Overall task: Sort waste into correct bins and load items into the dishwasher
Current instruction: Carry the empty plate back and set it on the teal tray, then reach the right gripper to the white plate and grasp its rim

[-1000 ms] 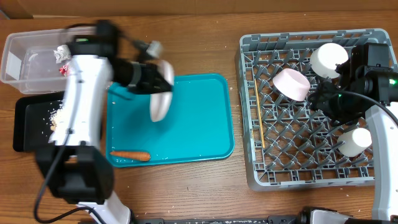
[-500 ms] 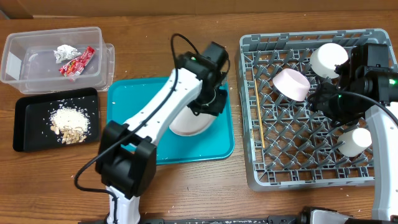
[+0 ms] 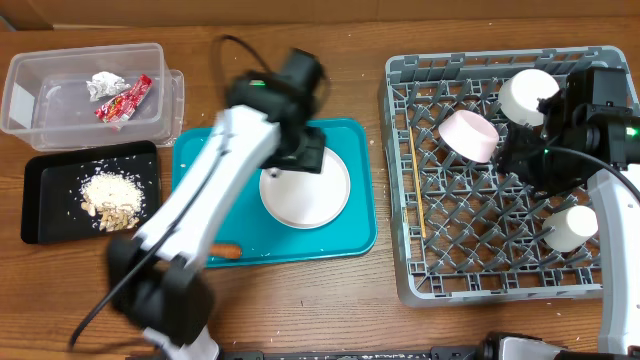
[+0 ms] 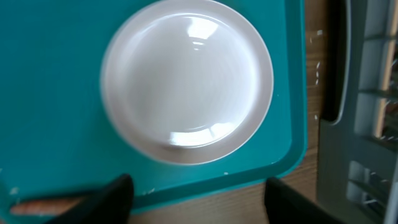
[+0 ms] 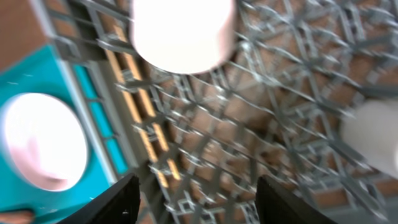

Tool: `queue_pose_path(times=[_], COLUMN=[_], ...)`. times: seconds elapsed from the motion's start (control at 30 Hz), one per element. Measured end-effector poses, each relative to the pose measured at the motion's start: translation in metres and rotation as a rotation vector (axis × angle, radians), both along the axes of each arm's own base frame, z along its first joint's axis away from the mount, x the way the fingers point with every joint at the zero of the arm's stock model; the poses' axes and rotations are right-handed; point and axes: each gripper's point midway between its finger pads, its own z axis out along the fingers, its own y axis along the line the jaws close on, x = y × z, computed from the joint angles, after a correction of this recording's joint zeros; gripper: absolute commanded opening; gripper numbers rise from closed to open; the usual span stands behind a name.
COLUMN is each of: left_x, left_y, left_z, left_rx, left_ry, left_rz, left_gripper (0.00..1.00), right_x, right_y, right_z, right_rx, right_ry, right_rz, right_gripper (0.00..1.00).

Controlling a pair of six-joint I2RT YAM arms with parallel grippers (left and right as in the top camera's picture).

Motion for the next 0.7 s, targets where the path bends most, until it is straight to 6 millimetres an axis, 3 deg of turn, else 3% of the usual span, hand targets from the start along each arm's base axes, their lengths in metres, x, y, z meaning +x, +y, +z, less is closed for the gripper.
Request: queue_pose_path(times=[0.2,0.3,0.4,0.53,0.7], left_x=[-0.013,-0.024,-0.033,-0.039,-0.045], left_y=[0.078,0.116,0.15,0.193,0.227], left_z=[0.075,0.092,0.095,0.093,0.093], left_rx=[-0.016,-0.005,0.009,0.016,0.019], left_ry=[-0.154,-0.174,-0.155,-0.128,-0.121], left_rz=[0.191,0.298,0.417,0.597,0.737], left_gripper=[1.0,1.0,1.0,1.0,1.0], right_x=[0.017,0.028,0.025,0.02,0.021], right_y=[0.038,0.081,0.123,0.169,0.208], right_z=[0.017,0.032,0.035,0.017,-0.034], right_rx=[0.073,0.092,0.101,0.08,0.045], right_ry=[-0.096,-0.181,-0.206,-0.165,-0.037], right_rz=[0.12,0.257,0.385,0.517,0.591], right_gripper=[0.69,0.74,0.75,0.76,0.73])
